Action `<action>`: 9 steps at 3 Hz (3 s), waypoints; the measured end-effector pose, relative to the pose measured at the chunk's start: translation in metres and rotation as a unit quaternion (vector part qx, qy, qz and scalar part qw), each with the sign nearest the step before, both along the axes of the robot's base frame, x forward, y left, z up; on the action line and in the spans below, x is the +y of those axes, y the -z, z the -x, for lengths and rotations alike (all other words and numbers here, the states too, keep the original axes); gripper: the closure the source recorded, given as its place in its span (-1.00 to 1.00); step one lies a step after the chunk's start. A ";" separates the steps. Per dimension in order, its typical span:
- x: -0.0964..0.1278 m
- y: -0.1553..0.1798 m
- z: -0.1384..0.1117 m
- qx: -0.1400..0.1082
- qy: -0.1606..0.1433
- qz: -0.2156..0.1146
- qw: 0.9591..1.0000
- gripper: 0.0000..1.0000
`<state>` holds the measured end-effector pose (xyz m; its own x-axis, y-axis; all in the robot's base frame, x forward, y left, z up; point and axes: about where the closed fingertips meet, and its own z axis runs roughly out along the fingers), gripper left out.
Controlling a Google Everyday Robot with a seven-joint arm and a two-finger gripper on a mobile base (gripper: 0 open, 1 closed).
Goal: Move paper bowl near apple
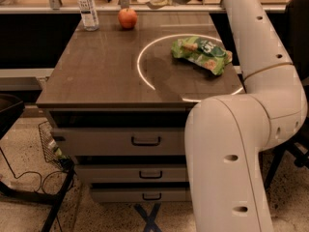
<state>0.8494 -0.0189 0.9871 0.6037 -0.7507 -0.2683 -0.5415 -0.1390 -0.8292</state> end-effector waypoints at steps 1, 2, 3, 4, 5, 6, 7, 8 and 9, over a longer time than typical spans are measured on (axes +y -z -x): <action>0.000 -0.011 -0.026 -0.050 0.043 0.013 0.998 1.00; 0.003 -0.012 -0.043 -0.088 0.079 0.026 0.993 1.00; 0.000 -0.001 -0.047 -0.105 0.105 0.007 0.989 1.00; -0.003 0.011 -0.040 -0.102 0.125 -0.027 0.987 1.00; -0.005 0.031 -0.035 -0.087 0.139 -0.080 0.983 1.00; 0.000 0.050 -0.041 -0.062 0.144 -0.101 0.982 1.00; 0.002 0.071 -0.054 -0.030 0.146 -0.106 0.983 1.00; -0.002 0.090 -0.069 -0.001 0.148 -0.111 0.983 1.00; -0.007 0.108 -0.080 0.020 0.149 -0.118 0.982 1.00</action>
Offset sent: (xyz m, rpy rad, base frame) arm 0.0201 0.0124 -0.0031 -0.0838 -0.2877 -0.2653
